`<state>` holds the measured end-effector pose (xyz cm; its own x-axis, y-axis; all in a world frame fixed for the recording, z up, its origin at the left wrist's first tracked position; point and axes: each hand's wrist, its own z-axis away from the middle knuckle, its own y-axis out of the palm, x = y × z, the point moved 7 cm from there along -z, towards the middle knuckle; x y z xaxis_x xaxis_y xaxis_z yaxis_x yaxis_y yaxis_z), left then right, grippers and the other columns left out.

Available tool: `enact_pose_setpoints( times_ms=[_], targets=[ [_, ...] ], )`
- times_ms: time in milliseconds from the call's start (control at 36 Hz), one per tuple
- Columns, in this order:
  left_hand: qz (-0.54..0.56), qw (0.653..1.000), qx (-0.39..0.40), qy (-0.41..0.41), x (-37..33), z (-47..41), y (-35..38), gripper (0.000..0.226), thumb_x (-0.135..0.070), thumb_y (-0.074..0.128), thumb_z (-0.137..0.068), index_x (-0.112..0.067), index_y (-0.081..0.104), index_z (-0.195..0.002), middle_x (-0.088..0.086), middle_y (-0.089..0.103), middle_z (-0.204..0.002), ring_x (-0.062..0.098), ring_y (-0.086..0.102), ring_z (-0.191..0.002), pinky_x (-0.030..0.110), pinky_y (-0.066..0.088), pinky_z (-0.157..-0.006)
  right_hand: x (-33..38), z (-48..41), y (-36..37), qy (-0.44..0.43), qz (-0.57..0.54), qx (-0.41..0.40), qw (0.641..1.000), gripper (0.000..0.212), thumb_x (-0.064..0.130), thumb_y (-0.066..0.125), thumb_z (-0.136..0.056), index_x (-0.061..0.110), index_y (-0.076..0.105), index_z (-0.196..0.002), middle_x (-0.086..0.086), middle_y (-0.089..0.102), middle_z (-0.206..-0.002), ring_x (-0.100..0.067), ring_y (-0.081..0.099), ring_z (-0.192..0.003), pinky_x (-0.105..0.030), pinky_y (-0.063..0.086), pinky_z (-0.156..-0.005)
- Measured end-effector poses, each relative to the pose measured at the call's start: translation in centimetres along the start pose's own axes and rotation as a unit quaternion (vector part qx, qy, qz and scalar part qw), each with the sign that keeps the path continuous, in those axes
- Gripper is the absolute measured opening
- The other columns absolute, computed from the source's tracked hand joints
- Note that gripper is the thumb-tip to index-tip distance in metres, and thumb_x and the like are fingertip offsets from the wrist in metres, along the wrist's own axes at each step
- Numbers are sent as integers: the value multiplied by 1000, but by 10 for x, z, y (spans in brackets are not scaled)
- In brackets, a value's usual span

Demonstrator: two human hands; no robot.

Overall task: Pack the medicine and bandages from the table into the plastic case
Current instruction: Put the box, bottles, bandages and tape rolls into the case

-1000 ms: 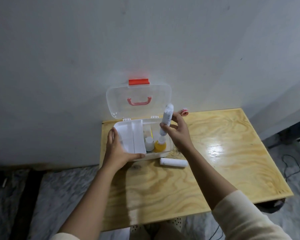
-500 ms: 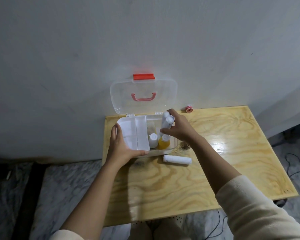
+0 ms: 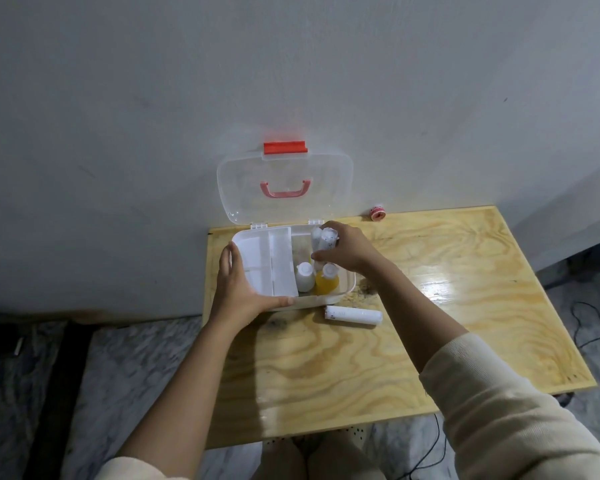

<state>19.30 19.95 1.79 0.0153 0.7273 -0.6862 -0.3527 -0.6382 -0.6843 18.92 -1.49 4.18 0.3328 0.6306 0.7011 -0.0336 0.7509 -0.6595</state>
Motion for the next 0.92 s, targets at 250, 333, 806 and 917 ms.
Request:
enact_pose_setpoints(
  times_ms=[250, 333, 806, 917],
  targets=[
    [-3, 1000, -2, -2, 2, -1, 1, 152, -56, 88, -43, -18, -13, -150, -6, -9, -158, 16, 1, -146, 38, 17, -118, 8, 0, 6, -32, 19, 16, 999, 25, 12, 70, -75, 10, 64, -99, -1, 60, -94, -17, 55, -87, -15, 42, -62],
    [-7, 1000, -3, -3, 3, -2, 1, 152, -57, 88, -43, -18, -13, -150, -6, -8, -158, 16, 1, -146, 39, 18, -118, 8, 0, 4, -49, 38, -8, 998, 22, 16, 70, -76, 12, 66, -97, -4, 67, -96, -17, 60, -89, -28, 53, -75],
    [26, 999, -20, 21, 1, -1, 0, 146, -52, 90, -42, -22, -4, -150, -7, 2, -156, 12, 9, -142, 31, 20, -112, -12, 43, -34, -64, -67, -253, 963, 19, 3, 60, -83, 5, 65, -101, -9, 68, -100, -14, 61, -89, -25, 51, -79],
    [24, 999, -21, 17, 2, -1, 1, 147, -52, 90, -40, -20, -1, -150, -7, 3, -155, 11, 10, -142, 30, 21, -113, -56, 86, -21, -8, -115, -313, 943, 17, -2, 57, -80, 9, 63, -92, -5, 65, -92, -18, 61, -82, -26, 52, -72]
  ],
)
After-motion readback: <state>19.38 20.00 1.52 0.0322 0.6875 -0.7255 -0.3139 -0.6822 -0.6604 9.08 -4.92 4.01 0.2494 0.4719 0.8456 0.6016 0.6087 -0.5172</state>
